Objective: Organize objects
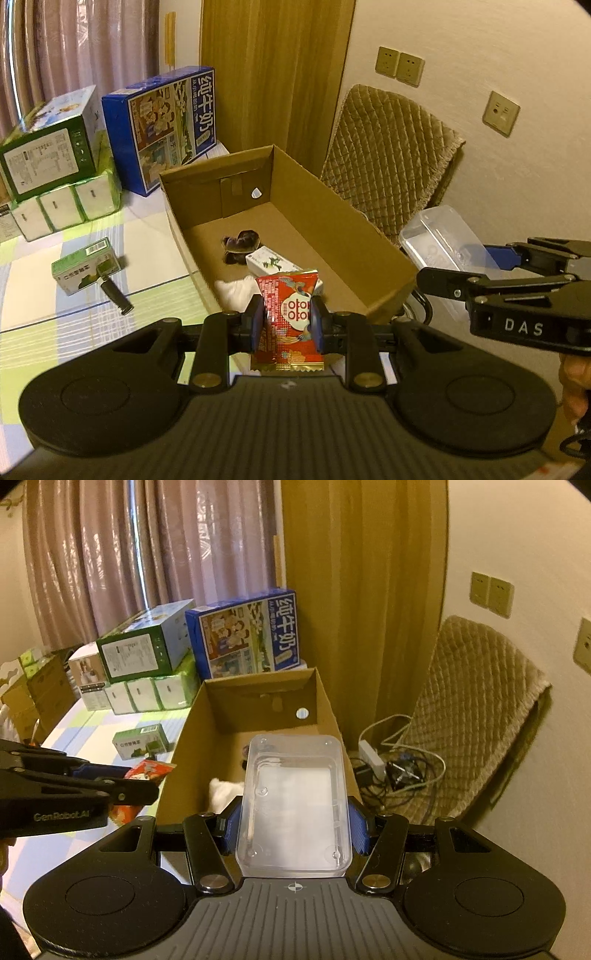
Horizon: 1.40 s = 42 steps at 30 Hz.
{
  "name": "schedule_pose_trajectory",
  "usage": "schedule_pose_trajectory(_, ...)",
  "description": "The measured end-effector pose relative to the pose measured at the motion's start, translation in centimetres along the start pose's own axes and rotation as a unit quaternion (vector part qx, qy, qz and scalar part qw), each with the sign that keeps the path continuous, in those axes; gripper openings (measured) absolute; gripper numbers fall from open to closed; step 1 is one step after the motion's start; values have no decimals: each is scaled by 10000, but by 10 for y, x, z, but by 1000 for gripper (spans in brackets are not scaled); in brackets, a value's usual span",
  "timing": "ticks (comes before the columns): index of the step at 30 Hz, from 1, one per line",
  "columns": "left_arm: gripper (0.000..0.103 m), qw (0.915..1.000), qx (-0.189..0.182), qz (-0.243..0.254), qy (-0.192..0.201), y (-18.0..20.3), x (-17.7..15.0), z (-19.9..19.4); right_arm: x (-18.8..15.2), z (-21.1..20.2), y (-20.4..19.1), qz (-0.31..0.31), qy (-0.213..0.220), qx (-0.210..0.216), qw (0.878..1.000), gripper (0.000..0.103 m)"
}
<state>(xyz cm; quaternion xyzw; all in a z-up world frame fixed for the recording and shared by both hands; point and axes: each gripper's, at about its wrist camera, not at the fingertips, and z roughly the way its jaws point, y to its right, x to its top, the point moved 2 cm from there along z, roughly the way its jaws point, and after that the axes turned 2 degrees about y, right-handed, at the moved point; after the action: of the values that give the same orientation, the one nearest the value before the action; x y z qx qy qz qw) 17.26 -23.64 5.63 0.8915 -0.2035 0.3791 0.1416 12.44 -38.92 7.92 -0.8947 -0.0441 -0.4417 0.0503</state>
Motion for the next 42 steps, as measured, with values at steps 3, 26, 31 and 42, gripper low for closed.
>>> schedule_pose_trajectory(3,22,10000,-23,-68,-63,-2,11,13,10,15,3,-54,-77,32,10000,53)
schedule_pose_trajectory(26,22,9993,4,4,-366,-10,32,62,25,62,21,2,-366,58,9993,53)
schedule_pose_trajectory(31,22,9992,-29,15,-405,-10,34,71,29,70,26,52,-371,58,9993,53)
schedule_pose_trajectory(42,40,9994,23,56,-353,-22,35,73,26,70,31,160,-395,71,9991,53)
